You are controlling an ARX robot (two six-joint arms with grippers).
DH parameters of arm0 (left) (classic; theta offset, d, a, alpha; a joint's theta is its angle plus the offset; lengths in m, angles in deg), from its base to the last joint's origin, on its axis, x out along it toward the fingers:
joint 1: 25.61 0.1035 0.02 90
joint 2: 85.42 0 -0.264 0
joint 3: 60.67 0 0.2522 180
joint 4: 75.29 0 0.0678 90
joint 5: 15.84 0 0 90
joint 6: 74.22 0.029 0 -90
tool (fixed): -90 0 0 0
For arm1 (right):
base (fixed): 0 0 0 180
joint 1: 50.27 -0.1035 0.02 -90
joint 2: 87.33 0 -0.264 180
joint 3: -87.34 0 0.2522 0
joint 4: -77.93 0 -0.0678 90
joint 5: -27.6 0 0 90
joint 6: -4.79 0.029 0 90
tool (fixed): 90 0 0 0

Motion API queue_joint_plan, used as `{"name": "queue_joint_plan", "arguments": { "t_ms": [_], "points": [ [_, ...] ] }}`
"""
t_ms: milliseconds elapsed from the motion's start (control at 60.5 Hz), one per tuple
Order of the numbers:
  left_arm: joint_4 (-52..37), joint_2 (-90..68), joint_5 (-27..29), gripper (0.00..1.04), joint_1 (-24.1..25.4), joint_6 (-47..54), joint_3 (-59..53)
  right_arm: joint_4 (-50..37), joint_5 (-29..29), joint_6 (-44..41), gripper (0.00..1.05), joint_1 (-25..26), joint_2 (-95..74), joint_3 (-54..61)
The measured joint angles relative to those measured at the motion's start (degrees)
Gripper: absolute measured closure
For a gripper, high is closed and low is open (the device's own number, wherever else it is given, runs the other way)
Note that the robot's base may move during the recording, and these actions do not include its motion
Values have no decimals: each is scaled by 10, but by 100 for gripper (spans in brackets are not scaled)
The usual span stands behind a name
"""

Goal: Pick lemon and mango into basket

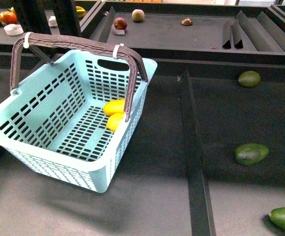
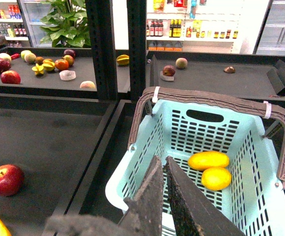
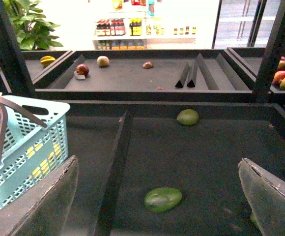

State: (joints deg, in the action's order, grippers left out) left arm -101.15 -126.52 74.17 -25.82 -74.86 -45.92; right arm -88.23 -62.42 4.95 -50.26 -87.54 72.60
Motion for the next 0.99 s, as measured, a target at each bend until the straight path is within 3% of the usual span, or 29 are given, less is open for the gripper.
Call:
{"name": "queue_joint_plan", "arguments": {
  "t_ms": [430,992],
  "points": [
    [175,189,0,101,0,0,-1,0,0,0,9,0,0,0],
    [292,307,0,101,0,0,-1,0,0,0,9,0,0,0]
  ]
}}
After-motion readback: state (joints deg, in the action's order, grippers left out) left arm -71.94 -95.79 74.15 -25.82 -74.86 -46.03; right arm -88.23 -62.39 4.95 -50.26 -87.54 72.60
